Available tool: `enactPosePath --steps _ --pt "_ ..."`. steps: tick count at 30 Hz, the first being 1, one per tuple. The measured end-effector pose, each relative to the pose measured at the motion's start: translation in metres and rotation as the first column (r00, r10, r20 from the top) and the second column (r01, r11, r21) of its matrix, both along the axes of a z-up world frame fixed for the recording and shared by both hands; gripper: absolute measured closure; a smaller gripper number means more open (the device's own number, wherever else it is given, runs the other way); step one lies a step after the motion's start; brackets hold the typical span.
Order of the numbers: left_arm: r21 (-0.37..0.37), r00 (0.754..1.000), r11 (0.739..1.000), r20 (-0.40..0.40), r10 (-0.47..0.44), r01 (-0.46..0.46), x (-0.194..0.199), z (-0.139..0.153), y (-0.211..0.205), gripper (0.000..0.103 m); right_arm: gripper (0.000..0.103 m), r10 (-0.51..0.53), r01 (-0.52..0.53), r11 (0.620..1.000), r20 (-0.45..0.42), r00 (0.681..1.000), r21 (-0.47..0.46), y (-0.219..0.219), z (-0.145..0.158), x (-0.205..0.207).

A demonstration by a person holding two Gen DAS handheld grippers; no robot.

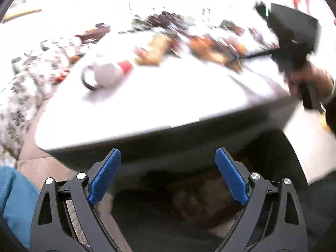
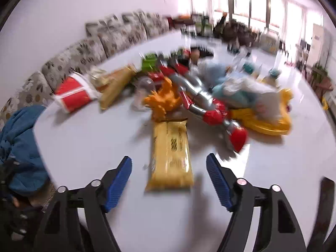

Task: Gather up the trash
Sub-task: 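Grasp the red paper cup with the left tool while the right tool grasps the yellow snack packet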

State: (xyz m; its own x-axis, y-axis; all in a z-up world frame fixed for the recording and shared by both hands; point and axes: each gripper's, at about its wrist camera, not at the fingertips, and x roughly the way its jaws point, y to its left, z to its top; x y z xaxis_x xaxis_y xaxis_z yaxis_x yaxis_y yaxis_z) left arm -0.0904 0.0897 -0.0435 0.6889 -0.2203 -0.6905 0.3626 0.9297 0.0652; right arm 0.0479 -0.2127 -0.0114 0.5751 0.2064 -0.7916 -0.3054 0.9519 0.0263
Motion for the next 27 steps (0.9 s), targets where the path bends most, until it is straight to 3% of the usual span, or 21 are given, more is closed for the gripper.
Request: enactPosePath --steps 2,6,10,14,16,17,20,22,24,27 --pt "-0.005 0.995 0.996 0.046 0.084 -0.083 0.018 0.017 0.01 0.014 0.069 0.031 -0.031 0.999 -0.025 0.999 0.008 0.004 0.002 0.007" --pt "-0.047 0.98 0.981 0.062 0.189 -0.186 0.073 0.027 0.025 0.014 0.068 0.004 -0.003 0.999 -0.025 1.0 0.034 -0.009 0.003 -0.007" --pt "-0.017 0.967 0.97 0.079 0.243 -0.243 0.134 0.031 0.035 0.014 0.068 -0.027 0.031 0.992 -0.037 0.999 0.118 -0.019 0.004 -0.029" --pt "-0.085 0.977 0.974 -0.045 0.208 -0.212 0.178 0.019 0.039 0.014 0.068 -0.039 0.042 0.993 -0.027 0.999 0.112 -0.025 0.005 -0.048" --pt "-0.084 0.97 0.973 -0.139 0.2 -0.213 0.198 0.005 0.036 0.015 0.068 -0.039 0.04 0.994 -0.015 0.999 0.098 -0.024 0.005 -0.053" --pt "-0.09 0.968 0.973 -0.154 0.196 -0.211 0.198 0.002 0.035 0.032 0.068 -0.042 0.043 0.994 -0.013 0.999 0.103 -0.024 0.005 -0.054" --pt "-0.111 0.98 0.976 -0.089 0.178 -0.187 0.183 0.02 0.026 0.037 0.068 -0.058 0.059 0.989 -0.011 0.998 0.138 -0.028 0.004 -0.058" --pt "-0.126 0.99 0.982 0.011 0.141 -0.138 0.16 0.04 0.014 0.037 0.068 -0.07 0.071 0.985 -0.012 0.997 0.157 -0.029 0.004 -0.057" --pt "-0.141 0.988 0.987 0.12 0.096 -0.078 0.136 0.063 0.005 0.037 0.068 -0.075 0.075 0.981 -0.005 0.997 0.177 -0.031 0.006 -0.06" --pt "-0.24 0.975 0.971 0.219 0.032 0.022 0.102 0.087 -0.004 0.037 0.068 -0.073 0.066 0.975 0.026 0.997 0.214 -0.033 0.016 -0.066"
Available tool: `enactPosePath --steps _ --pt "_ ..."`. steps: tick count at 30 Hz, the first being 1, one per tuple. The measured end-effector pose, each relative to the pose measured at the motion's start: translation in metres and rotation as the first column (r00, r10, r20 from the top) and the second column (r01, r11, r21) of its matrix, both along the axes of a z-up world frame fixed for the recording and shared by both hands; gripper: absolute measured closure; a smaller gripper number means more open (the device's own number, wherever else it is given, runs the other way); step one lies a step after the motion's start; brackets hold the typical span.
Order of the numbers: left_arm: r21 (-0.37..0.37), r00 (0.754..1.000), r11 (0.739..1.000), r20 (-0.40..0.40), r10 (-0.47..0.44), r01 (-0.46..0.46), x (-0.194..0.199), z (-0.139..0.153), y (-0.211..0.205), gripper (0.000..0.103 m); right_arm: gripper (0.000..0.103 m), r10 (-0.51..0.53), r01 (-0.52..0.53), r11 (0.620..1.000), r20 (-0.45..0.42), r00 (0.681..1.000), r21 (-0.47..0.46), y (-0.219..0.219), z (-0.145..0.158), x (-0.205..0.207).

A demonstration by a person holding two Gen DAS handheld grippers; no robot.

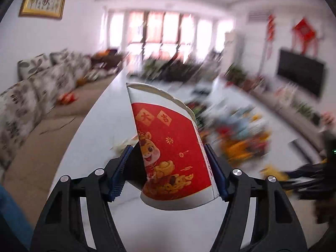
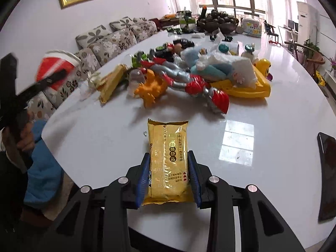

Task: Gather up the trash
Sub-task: 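Grasp the red paper cup with the left tool while the right tool grasps the yellow snack packet, then release the red paper cup and yellow packet into the dark bag, then grasp the orange dinosaur with the left tool while the right tool grasps the silver-red figure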

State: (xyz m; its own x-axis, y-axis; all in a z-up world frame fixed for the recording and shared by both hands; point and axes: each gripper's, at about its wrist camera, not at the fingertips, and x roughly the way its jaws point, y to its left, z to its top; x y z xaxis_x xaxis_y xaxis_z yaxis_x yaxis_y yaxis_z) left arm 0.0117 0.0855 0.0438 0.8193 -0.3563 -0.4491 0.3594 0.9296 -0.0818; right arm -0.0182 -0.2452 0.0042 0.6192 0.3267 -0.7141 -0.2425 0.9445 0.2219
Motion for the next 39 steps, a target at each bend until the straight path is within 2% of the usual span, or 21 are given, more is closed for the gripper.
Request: enactPosePath --steps 2,5,8,11,14,17,19,22,23,24,25,28,30,33,36,37,39 --pt "-0.019 0.999 0.999 0.025 -0.048 0.048 -0.025 0.009 -0.01 0.037 0.068 0.011 -0.012 0.999 0.03 0.999 0.036 -0.001 0.013 -0.013" --pt "0.043 0.99 0.991 0.061 -0.127 0.125 -0.074 0.007 -0.032 0.037 0.068 0.042 -0.047 0.997 0.07 0.997 0.063 -0.002 0.03 -0.039" --pt "0.123 0.978 0.973 0.051 -0.202 0.194 -0.125 -0.007 -0.048 0.037 0.068 0.085 -0.093 0.991 0.081 0.993 0.097 -0.004 0.039 -0.07" --pt "0.231 0.961 0.934 -0.043 -0.272 0.274 -0.165 -0.045 -0.064 0.037 0.068 0.136 -0.142 0.983 0.053 0.989 0.114 -0.002 0.034 -0.1" --pt "0.298 0.946 0.899 -0.159 -0.284 0.32 -0.178 -0.087 -0.073 0.037 0.068 0.188 -0.184 0.976 -0.026 0.982 0.112 0.004 0.009 -0.123" --pt "0.337 0.901 0.854 -0.323 -0.291 0.397 -0.172 -0.147 -0.085 0.037 0.068 0.22 -0.205 0.973 -0.16 0.962 0.104 0.013 -0.038 -0.13" --pt "0.332 0.864 0.84 -0.42 -0.276 0.43 -0.161 -0.181 -0.089 0.037 0.068 0.227 -0.21 0.973 -0.249 0.941 0.092 0.019 -0.078 -0.127" --pt "0.299 0.788 0.824 -0.559 -0.258 0.482 -0.143 -0.227 -0.098 0.035 0.067 0.22 -0.21 0.975 -0.37 0.903 0.07 0.025 -0.137 -0.112" --pt "0.316 0.766 0.814 -0.603 -0.225 0.488 -0.136 -0.244 -0.103 0.026 0.058 0.211 -0.213 0.976 -0.401 0.891 0.04 0.027 -0.156 -0.106" --pt "0.322 0.747 0.803 -0.629 -0.214 0.501 -0.131 -0.254 -0.105 0.021 0.048 0.205 -0.218 0.976 -0.43 0.879 0.019 0.029 -0.169 -0.101" --pt "0.333 0.74 0.797 -0.643 -0.199 0.503 -0.127 -0.265 -0.107 0.02 0.038 0.187 -0.217 0.976 -0.454 0.871 -0.014 0.03 -0.184 -0.095" --pt "0.339 0.704 0.786 -0.69 -0.166 0.517 -0.12 -0.285 -0.109 0.02 0.038 0.183 -0.21 0.978 -0.474 0.861 -0.005 0.027 -0.192 -0.091" --pt "0.347 0.705 0.784 -0.692 -0.157 0.514 -0.12 -0.285 -0.108 0.02 0.038 0.196 -0.214 0.977 -0.45 0.871 0.011 0.025 -0.178 -0.095" --pt "0.351 0.731 0.79 -0.661 -0.171 0.502 -0.126 -0.264 -0.102 0.02 0.04 0.257 -0.259 0.965 -0.33 0.908 0.04 0.022 -0.116 -0.11" --pt "0.357 0.794 0.815 -0.577 -0.191 0.456 -0.131 -0.22 -0.084 0.02 0.04 0.288 -0.289 0.957 -0.127 0.949 0.016 0.016 -0.043 -0.108" --pt "0.344 0.814 0.833 -0.545 -0.2 0.434 -0.131 -0.204 -0.075 0.019 0.037 0.274 -0.276 0.961 -0.049 0.96 -0.033 0.014 -0.016 -0.098" --pt "0.311 0.85 0.867 -0.484 -0.207 0.388 -0.13 -0.172 -0.068 0.013 0.032 0.234 -0.227 0.966 0.048 0.971 -0.125 0.012 0.014 -0.069"
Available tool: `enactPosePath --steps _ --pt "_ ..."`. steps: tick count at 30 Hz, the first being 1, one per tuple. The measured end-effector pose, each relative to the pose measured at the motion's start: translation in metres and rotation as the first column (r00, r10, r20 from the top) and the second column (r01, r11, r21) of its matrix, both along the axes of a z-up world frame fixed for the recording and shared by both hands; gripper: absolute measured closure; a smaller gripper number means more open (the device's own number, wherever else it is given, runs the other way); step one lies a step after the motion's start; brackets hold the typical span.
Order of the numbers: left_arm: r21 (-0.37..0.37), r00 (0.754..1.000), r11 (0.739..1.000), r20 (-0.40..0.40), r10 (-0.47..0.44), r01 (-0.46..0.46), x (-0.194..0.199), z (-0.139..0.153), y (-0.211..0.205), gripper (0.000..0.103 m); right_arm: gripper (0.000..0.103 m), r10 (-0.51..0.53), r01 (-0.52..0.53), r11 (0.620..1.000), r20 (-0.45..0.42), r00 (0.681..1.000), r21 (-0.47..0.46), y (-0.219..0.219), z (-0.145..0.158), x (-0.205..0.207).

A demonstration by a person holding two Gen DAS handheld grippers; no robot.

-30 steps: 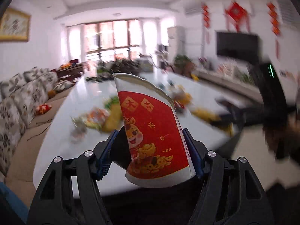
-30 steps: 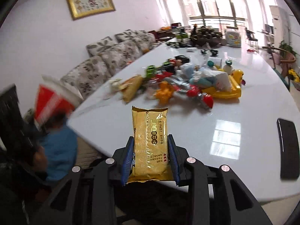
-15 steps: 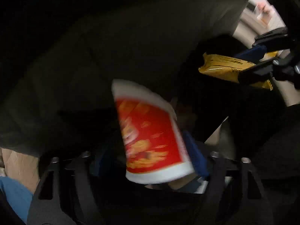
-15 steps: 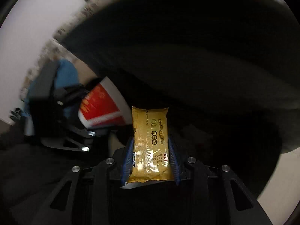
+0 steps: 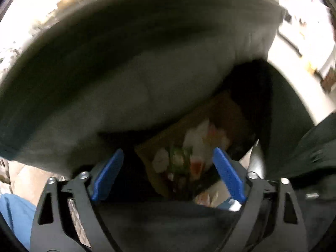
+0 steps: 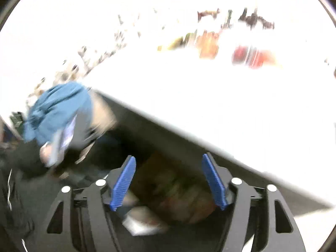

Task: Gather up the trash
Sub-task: 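Grasp the orange dinosaur with the left tool while the right tool grasps the silver-red figure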

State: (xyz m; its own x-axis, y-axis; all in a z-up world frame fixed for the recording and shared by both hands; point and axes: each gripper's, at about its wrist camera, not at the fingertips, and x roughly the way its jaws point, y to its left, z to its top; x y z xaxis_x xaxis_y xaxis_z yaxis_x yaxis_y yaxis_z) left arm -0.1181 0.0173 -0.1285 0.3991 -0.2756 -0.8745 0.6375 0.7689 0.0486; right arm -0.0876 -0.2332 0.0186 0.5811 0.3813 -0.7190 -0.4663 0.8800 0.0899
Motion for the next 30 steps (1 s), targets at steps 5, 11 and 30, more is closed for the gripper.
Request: enactPosePath --steps 5,11,30 --pt "-0.137 0.988 0.987 0.111 0.105 -0.089 0.01 0.068 0.011 0.013 0.035 -0.061 0.069 0.984 0.053 0.997 -0.167 0.001 0.008 0.124" --pt "-0.241 0.966 0.958 0.168 0.196 -0.152 0.026 0.114 0.004 0.013 0.058 -0.084 0.08 0.967 -0.008 0.996 -0.243 0.004 -0.019 0.192" --pt "-0.076 0.905 0.915 0.133 0.403 -0.396 0.237 0.1 -0.156 0.013 0.075 -0.236 0.269 0.872 -0.128 0.963 0.409 -0.114 -0.01 0.022"
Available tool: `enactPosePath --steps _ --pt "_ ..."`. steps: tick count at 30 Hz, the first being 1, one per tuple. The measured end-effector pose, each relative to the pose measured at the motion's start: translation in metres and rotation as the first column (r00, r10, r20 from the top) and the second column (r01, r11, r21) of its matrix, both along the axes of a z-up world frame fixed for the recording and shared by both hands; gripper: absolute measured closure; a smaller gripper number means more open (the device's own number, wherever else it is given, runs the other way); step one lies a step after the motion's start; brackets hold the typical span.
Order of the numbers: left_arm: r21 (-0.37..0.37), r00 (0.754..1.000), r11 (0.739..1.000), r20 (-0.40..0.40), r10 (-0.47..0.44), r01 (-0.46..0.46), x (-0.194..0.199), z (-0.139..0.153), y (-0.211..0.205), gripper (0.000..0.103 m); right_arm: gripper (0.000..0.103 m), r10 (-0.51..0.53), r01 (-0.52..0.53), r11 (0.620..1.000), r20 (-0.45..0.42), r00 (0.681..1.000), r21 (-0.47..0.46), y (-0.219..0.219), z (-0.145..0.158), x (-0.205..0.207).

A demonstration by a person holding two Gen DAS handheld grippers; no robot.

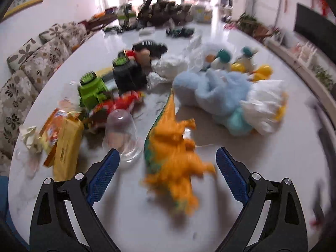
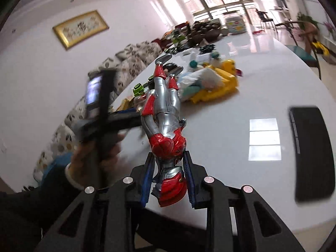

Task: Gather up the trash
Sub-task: 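Grasp the orange dinosaur with the left tool while the right tool grasps the silver-red figure, then drop the orange dinosaur and silver-red figure into the dark bag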

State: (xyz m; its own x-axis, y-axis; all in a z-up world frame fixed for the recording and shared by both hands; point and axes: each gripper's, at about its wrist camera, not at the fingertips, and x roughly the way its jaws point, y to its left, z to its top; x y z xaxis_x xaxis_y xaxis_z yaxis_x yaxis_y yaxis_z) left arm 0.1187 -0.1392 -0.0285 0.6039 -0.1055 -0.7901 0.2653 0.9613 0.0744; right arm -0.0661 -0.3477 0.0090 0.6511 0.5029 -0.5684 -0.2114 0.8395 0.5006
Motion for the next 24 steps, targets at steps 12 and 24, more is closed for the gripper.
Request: enactPosePath --steps 12,24 --pt "-0.263 0.954 0.936 0.247 -0.168 0.233 -0.129 0.063 0.073 0.052 0.075 0.041 -0.042 0.999 0.058 0.997 0.021 0.016 0.01 -0.016" --pt "-0.088 0.937 0.937 0.126 -0.327 0.339 -0.267 -0.018 0.138 0.052 0.075 0.34 -0.341 0.94 -0.105 0.935 0.002 0.094 -0.038 -0.087"
